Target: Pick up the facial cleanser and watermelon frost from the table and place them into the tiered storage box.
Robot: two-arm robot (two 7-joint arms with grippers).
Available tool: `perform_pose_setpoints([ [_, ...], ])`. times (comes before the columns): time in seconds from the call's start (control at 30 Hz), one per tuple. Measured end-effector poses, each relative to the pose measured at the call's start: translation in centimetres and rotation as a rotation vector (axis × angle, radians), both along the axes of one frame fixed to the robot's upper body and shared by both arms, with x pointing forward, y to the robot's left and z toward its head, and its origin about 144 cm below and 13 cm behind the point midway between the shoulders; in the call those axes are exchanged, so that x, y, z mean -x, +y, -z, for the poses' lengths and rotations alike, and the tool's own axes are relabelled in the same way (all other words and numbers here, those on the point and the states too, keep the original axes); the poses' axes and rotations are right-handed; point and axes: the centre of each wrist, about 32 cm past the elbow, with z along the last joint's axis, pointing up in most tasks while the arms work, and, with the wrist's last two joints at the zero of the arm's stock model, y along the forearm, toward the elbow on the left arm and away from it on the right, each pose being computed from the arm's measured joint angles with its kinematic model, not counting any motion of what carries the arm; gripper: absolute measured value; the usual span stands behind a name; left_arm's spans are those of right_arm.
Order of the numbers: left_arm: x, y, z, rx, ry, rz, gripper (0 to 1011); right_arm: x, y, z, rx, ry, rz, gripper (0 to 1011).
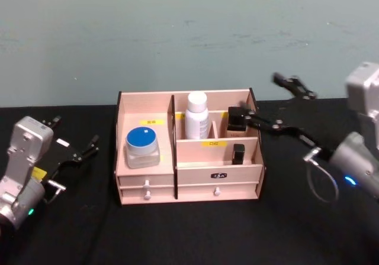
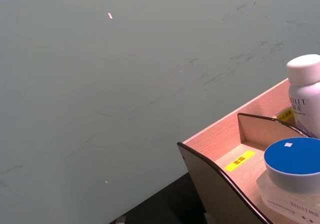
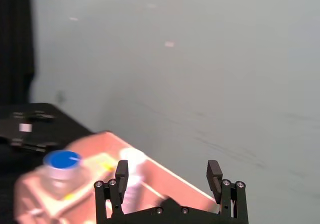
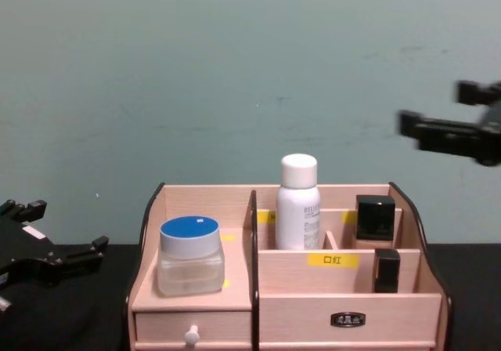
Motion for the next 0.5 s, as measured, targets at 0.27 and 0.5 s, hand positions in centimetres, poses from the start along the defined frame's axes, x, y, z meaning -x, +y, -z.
perform_pose_setpoints([
  [0.27,0.0,0.0,0.0,0.000,0.000,0.000,1010,1.6,-3.5,2.4,-0.030,-0.018,0.224,1000],
  [0.5,0.0,0.0,0.0,0.000,0.000,0.000,1010,1.7,-4.8,4.8,-0.056,0.039,0.315,1002],
])
